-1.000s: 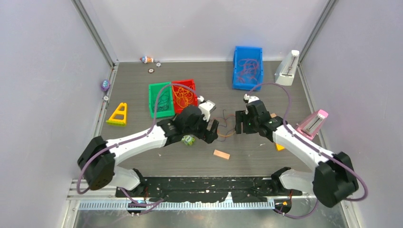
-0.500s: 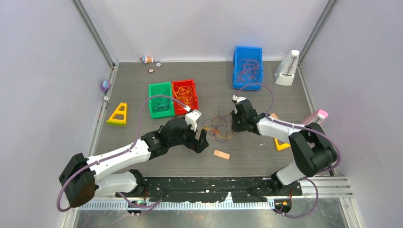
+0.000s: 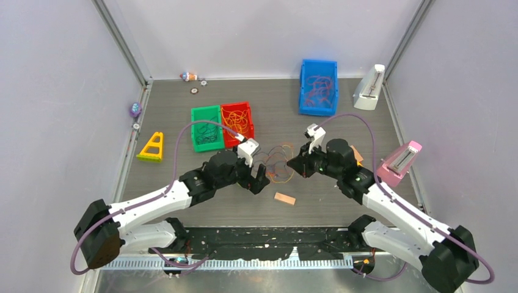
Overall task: Untangle the cables
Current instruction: Untie the cable.
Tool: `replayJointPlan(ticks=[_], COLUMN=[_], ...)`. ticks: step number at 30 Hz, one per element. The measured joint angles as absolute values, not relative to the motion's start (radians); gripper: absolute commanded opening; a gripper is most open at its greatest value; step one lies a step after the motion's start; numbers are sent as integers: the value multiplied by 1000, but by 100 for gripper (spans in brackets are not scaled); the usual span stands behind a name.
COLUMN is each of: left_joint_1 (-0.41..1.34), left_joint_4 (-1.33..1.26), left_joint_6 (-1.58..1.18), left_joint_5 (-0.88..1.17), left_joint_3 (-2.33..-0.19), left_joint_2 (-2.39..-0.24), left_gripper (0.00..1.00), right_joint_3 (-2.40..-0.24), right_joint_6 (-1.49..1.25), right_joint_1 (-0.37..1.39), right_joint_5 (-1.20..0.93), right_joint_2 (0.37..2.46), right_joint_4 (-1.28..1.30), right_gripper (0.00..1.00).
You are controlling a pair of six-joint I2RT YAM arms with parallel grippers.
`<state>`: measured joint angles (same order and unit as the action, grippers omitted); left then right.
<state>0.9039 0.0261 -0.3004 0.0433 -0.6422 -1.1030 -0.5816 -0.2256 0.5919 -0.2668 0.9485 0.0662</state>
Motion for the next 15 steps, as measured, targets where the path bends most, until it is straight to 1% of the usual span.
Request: replayJointPlan(ticks=[4, 10, 15], left_joint_1=[904, 904, 904], left_joint_4=[19, 23, 17], left_joint_6=[-273, -197, -65], left_joint_5=[40, 10, -25], left_joint_3=[-654, -686, -690], left_joint_2=[-1085, -1026, -953], left_gripper=[92, 92, 92], right_joint_3=[-585, -616, -690], right_joint_6=[-215, -215, -213], right_joint_1=[592, 592, 592], right_joint_5=[-336, -413, -467], right_joint_2=[880, 878, 892], right_joint_4=[64, 94, 137], right_gripper=[6, 6, 6])
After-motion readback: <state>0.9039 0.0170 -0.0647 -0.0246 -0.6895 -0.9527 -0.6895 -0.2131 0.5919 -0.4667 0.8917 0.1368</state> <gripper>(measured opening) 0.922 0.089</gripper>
